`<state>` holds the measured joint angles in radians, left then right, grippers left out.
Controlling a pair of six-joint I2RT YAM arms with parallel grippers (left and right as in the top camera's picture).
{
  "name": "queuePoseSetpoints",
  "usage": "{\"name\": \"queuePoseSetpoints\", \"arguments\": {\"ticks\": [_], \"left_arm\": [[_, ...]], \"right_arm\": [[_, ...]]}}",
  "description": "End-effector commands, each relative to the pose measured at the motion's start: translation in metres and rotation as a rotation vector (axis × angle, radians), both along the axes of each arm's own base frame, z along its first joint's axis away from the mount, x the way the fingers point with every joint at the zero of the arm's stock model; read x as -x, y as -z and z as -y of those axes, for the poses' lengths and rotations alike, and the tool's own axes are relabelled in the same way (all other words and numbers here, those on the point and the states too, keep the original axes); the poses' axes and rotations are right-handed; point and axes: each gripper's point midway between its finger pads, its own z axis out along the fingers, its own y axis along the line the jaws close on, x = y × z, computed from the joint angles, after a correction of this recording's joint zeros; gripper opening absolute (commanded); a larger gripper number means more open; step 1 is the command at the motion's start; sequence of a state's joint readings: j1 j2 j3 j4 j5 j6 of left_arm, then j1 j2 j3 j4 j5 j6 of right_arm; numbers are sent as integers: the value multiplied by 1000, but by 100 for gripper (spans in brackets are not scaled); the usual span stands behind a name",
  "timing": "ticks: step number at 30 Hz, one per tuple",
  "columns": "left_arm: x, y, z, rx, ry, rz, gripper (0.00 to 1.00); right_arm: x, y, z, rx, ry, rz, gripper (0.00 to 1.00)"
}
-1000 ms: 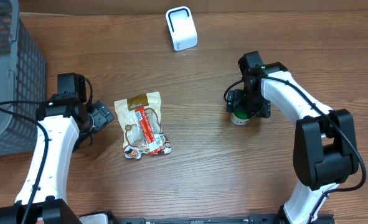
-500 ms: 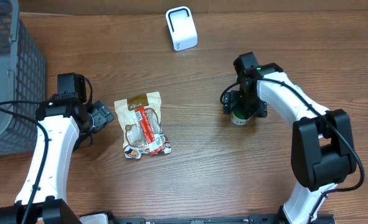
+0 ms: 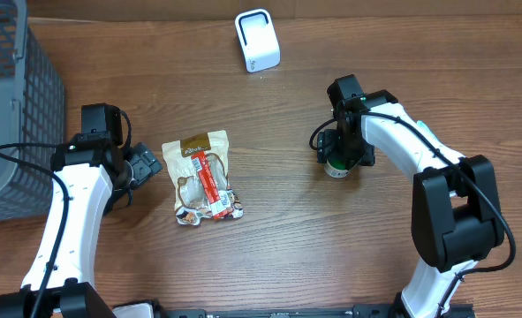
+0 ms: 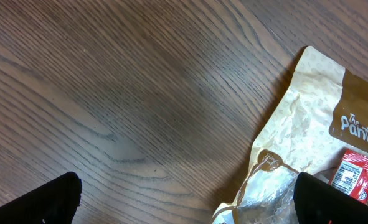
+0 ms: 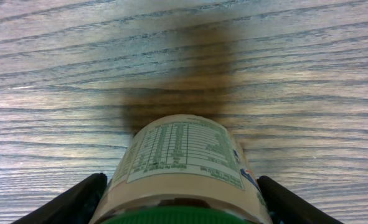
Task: Scan the item barcode
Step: 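Lower the right gripper and grasp the jar by its body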
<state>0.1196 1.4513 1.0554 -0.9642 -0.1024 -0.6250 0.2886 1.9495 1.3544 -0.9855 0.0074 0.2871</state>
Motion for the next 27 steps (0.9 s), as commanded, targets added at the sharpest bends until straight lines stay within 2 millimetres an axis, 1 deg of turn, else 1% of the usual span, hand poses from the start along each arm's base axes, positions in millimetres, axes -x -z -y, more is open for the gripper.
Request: {"name": "queuePoseSetpoints", "arguments": {"ticks": [1, 4, 13, 17, 18, 19, 24, 27], "left_arm": [[0, 0, -3, -14, 8, -3, 100], [0, 0, -3, -14, 8, -3, 100], [0, 0, -3, -14, 8, -3, 100], [0, 0, -3, -14, 8, -2, 100], [0, 0, -3, -14, 8, -3, 100], [0, 0, -3, -14, 8, -3, 100], [0, 0, -3, -14, 8, -3, 100], [0, 0, -3, -14, 8, -3, 100]], "right_arm": [[-1, -10, 0, -1, -6, 28, 77], [0, -10, 0, -1, -6, 26, 79], [2, -10, 1, 2, -6, 17, 81], [2, -10, 1, 5, -6, 18, 70], [2, -10, 1, 5, -6, 18, 64], [2, -10, 1, 5, -6, 18, 63], [1, -10, 1, 3, -5, 23, 63], [-6, -10, -1, -5, -5, 49, 63]]}}
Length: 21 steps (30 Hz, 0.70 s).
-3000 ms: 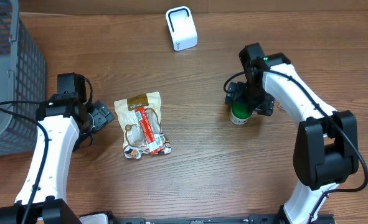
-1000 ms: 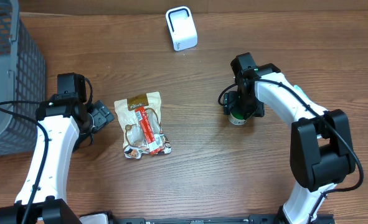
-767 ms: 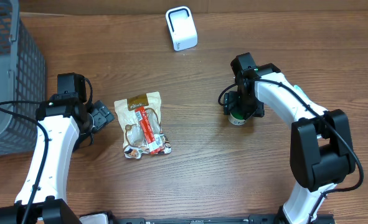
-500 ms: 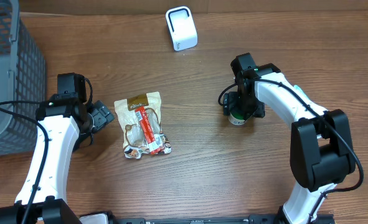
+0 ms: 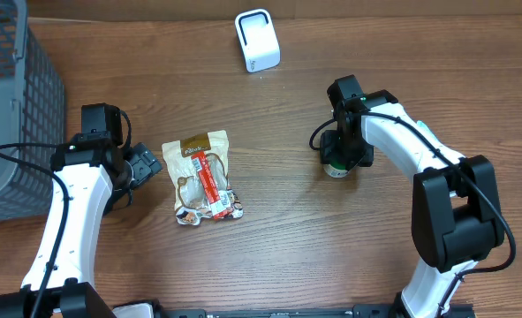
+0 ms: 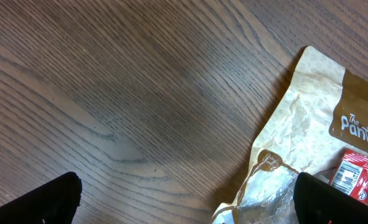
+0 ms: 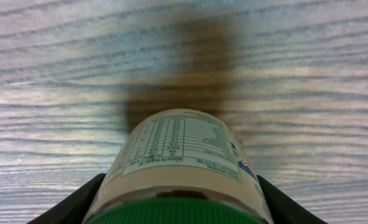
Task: Scan the item barcode
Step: 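Lower the right gripper and grasp the jar by its body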
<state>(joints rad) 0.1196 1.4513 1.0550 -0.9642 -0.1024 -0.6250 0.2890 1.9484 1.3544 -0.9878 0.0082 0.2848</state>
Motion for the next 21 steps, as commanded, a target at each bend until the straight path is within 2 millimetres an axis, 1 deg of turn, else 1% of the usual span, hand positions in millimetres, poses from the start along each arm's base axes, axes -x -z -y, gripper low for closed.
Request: {"name": "queuePoseSetpoints", "arguments": {"ticks": [1, 4, 7, 10, 15, 19, 21], "left_arm": [[0, 0, -3, -14, 8, -2, 100], [0, 0, -3, -14, 8, -2, 100], [0, 0, -3, -14, 8, -2, 100], [0, 0, -3, -14, 8, -2, 100], [0, 0, -3, -14, 8, -2, 100], [0, 0, -3, -14, 8, -2, 100], [0, 0, -3, -14, 8, -2, 100]], "right_arm": [[-8, -10, -2, -10, -3, 57, 62], [-12, -11, -9, -47, -5, 69, 62], [-12, -11, -11, -56, -7, 72, 63], [-12, -11, -11, -55, -7, 72, 72], [-12, -11, -10, -55, -7, 71, 79], [-13, -9, -7, -31, -5, 74, 80], [-13, -4, -4, -14, -8, 64, 79]]}}
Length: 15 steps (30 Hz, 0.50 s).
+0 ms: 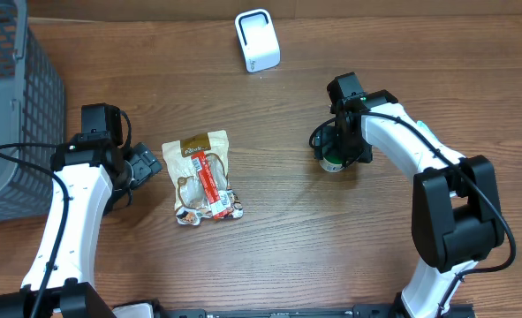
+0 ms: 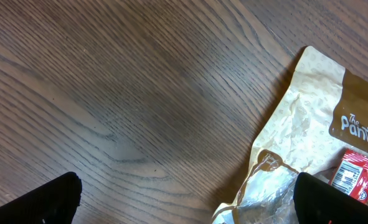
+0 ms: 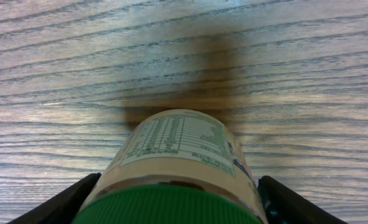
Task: Scan the item barcode
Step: 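Lower the right gripper and grasp the jar by its body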
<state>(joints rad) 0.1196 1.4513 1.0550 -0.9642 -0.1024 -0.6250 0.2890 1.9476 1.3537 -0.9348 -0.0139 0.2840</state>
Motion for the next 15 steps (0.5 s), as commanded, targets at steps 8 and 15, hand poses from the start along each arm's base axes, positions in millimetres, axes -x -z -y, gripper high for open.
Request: {"name": "queuePoseSetpoints", "arguments": {"ticks": [8, 15], "left_arm": [[0, 0, -3, -14, 8, -2, 100], [0, 0, -3, -14, 8, -2, 100]], "right_arm": [[-1, 0, 2, 25, -8, 12, 78], [-9, -16, 0, 21, -9, 25, 79]]}}
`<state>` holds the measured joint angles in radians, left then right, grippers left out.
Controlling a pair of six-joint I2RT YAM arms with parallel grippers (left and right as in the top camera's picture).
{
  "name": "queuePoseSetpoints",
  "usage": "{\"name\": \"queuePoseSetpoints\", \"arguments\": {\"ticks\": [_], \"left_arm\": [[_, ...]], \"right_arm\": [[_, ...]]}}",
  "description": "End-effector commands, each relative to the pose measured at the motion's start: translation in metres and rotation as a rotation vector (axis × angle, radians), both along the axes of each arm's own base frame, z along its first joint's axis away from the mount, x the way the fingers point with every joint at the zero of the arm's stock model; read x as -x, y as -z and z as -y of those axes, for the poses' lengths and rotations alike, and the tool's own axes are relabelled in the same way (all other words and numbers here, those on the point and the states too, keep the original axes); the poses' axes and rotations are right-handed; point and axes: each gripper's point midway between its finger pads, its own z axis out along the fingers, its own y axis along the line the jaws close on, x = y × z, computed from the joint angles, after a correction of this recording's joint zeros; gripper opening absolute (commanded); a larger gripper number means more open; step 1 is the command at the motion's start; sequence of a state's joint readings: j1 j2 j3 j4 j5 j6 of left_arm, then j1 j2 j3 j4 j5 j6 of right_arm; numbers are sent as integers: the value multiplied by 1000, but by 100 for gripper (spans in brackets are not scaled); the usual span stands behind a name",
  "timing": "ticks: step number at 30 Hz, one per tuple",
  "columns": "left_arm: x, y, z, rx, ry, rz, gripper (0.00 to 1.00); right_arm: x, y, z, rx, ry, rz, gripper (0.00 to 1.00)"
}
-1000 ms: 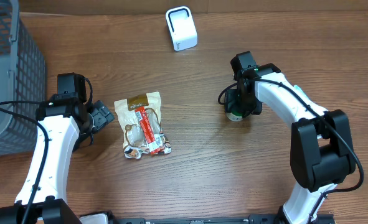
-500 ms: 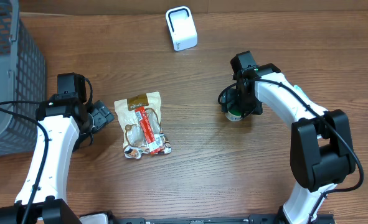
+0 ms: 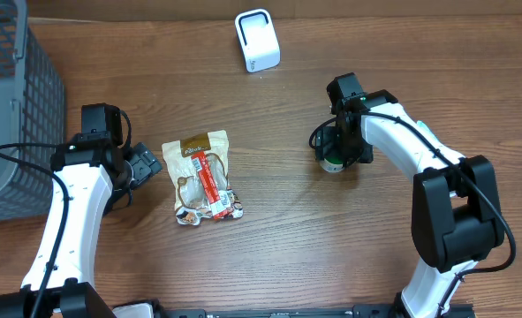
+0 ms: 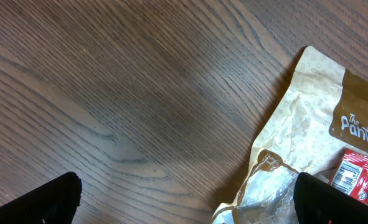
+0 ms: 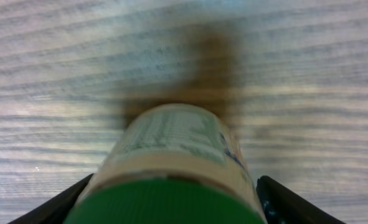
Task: Scan the item barcode
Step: 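Lower the right gripper and grasp the jar by its body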
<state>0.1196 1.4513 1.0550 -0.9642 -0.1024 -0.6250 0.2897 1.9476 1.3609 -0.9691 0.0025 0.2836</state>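
Observation:
A small jar (image 3: pixel 332 162) with a green cap and a pale nutrition label sits between the fingers of my right gripper (image 3: pixel 338 148), which is shut on it just above the table. In the right wrist view the jar (image 5: pixel 171 143) fills the lower middle, blurred, with the right gripper (image 5: pixel 171 202) closed around its capped end. The white barcode scanner (image 3: pixel 257 41) stands at the far edge of the table. My left gripper (image 3: pixel 144 166) rests open beside a tan snack pouch (image 3: pixel 203 177). In the left wrist view the left gripper (image 4: pixel 184 199) has only the pouch (image 4: pixel 302 137) corner near its right finger.
A grey mesh basket (image 3: pixel 13 106) takes up the far left corner. The wooden table (image 3: pixel 278 230) stretches between the pouch and the jar, and onward to the scanner.
The right wrist view is now blurred and the jar's green cap fills a little more of it. Overhead, the jar and both arms stay where they were.
First the jar stood on the table between my right gripper's fingers, label facing the camera. Then the cap came into the wrist view. By 0.5 s ago the jar sat slightly farther back and left, still in the gripper. The left arm stayed still throughout.

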Motion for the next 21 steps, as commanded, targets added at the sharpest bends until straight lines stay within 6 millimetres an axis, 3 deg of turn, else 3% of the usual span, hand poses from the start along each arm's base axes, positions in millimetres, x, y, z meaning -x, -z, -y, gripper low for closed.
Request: {"name": "queuePoseSetpoints", "arguments": {"ticks": [1, 21], "left_arm": [[0, 0, -3, -14, 8, -2, 100], [0, 0, -3, -14, 8, -2, 100]], "right_arm": [[-14, -18, -5, -2, -9, 46, 79], [0, -14, -7, 16, -54, 1, 80]]}}
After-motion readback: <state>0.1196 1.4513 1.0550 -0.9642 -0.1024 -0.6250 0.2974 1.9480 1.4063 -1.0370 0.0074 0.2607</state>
